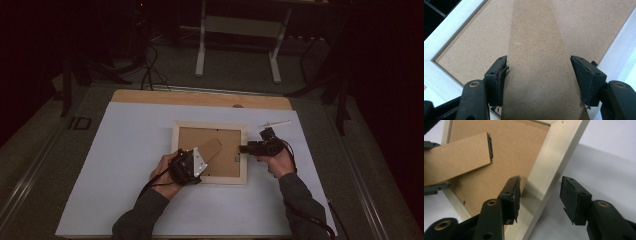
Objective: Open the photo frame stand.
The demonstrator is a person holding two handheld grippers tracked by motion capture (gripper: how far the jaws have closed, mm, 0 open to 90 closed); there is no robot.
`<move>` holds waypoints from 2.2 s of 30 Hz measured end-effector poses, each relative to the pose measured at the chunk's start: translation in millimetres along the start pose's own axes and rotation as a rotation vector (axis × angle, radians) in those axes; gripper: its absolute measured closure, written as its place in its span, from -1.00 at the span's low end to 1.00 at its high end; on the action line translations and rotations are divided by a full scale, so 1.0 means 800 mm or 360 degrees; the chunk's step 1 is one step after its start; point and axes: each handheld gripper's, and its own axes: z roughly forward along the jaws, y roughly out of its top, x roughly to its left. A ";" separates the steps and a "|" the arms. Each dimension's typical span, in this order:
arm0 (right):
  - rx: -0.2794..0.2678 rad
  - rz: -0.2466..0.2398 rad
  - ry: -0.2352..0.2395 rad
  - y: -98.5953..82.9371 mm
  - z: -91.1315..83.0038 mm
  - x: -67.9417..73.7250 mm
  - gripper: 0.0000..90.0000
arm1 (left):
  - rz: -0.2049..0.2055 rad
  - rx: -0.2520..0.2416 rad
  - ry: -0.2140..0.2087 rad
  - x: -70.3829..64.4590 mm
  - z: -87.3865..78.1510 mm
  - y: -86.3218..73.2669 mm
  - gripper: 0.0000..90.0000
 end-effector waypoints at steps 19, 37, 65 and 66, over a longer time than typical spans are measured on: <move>-0.0005 0.0086 0.0119 0.007 -0.004 -0.009 0.26 | 0.0049 -0.0073 0.0021 -0.002 -0.003 -0.005 -0.20; -0.0034 0.0085 0.0071 0.004 -0.005 -0.004 0.26 | -0.0329 -0.0177 -0.0340 0.038 -0.012 -0.012 -0.36; -0.0050 0.0057 0.0054 0.003 -0.010 0.001 0.26 | -0.0987 -0.0109 -0.0414 0.144 -0.018 -0.050 -0.20; -0.0050 0.0056 0.0052 0.003 -0.010 0.001 0.26 | -0.1013 -0.0097 -0.0445 0.147 -0.015 -0.051 -0.20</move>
